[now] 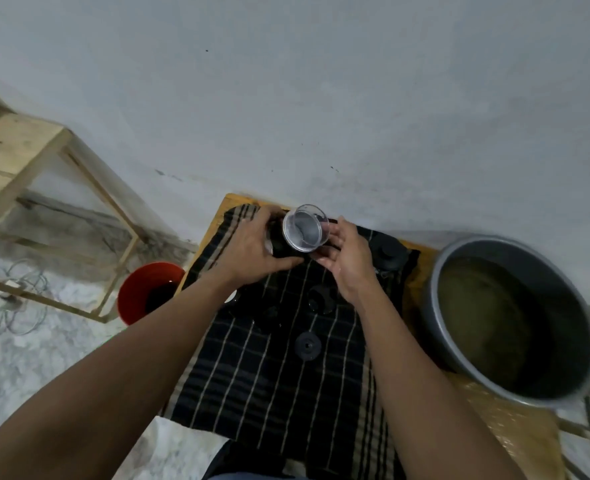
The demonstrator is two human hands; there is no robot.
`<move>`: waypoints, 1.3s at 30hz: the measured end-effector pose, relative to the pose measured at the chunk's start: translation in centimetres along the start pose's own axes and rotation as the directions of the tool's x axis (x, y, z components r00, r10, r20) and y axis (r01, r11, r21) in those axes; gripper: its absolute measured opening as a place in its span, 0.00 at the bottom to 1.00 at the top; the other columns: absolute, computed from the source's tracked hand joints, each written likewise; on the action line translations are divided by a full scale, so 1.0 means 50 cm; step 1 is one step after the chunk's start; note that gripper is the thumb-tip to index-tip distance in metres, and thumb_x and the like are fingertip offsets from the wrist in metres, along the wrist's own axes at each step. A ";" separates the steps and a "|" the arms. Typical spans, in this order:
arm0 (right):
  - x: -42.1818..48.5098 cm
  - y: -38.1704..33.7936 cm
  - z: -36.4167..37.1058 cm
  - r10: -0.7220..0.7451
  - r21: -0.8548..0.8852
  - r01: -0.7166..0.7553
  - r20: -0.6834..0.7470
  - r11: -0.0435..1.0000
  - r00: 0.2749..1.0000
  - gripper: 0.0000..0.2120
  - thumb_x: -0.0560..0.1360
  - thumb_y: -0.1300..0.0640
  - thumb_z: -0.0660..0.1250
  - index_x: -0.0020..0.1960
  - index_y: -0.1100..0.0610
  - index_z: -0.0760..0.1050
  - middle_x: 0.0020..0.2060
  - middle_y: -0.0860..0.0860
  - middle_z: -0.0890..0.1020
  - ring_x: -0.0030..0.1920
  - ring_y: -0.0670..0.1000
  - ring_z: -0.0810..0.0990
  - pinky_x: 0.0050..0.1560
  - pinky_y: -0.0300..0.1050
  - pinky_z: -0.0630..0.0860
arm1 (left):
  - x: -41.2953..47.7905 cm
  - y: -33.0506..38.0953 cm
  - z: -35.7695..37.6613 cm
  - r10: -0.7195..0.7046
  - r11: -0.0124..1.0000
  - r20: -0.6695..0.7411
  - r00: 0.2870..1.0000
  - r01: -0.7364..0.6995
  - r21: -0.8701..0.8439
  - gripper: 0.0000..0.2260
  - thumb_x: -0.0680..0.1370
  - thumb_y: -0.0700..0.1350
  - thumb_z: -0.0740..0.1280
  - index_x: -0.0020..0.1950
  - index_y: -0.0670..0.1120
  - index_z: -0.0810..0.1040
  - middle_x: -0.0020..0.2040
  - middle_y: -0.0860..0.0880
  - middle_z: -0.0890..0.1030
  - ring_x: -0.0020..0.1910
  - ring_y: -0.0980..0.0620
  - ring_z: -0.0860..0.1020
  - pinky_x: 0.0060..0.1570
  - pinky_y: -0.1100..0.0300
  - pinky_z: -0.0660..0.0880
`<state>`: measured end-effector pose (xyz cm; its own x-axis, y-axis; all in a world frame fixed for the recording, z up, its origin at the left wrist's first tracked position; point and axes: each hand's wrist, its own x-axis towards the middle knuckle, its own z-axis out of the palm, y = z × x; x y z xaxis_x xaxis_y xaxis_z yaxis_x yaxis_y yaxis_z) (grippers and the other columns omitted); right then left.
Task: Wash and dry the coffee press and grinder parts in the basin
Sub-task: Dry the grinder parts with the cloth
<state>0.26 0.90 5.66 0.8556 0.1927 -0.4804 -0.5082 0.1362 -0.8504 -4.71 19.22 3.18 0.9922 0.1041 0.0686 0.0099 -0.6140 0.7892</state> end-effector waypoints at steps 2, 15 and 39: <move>-0.024 0.001 -0.032 -0.004 -0.031 0.004 0.005 1.000 1.000 0.18 0.86 0.50 0.54 0.56 0.59 0.80 0.53 0.56 0.84 0.54 0.55 0.83 0.57 0.52 0.81 | -0.004 0.024 0.009 0.052 0.999 0.017 0.999 -0.052 0.013 0.36 0.64 0.54 0.82 0.67 0.49 0.70 0.60 0.51 0.80 0.59 0.51 0.78 0.59 0.48 0.77; -0.231 0.286 -0.369 -0.210 -0.945 -0.312 -0.326 0.095 0.922 0.26 0.79 0.37 0.56 0.73 0.47 0.68 0.71 0.49 0.68 0.69 0.57 0.64 0.66 0.59 0.66 | -0.049 0.095 0.109 0.108 0.982 0.054 0.993 -0.115 0.147 0.39 0.61 0.48 0.82 0.70 0.49 0.72 0.59 0.52 0.78 0.61 0.44 0.71 0.60 0.45 0.74; -0.166 -0.066 -0.056 -0.590 -0.382 0.496 -0.184 0.780 0.786 0.20 0.84 0.49 0.60 0.74 0.53 0.70 0.68 0.44 0.76 0.66 0.38 0.73 0.66 0.34 0.70 | -0.054 0.244 0.081 -0.180 0.669 0.315 0.932 0.351 -0.655 0.21 0.80 0.58 0.62 0.62 0.44 0.81 0.56 0.42 0.85 0.55 0.44 0.83 0.55 0.51 0.80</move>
<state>-4.89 -3.86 11.85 0.9906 -0.1074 0.0844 0.0654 -0.1693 -0.9834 -6.75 8.29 10.18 0.9618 -0.0388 -0.2708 0.2736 0.1380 0.9519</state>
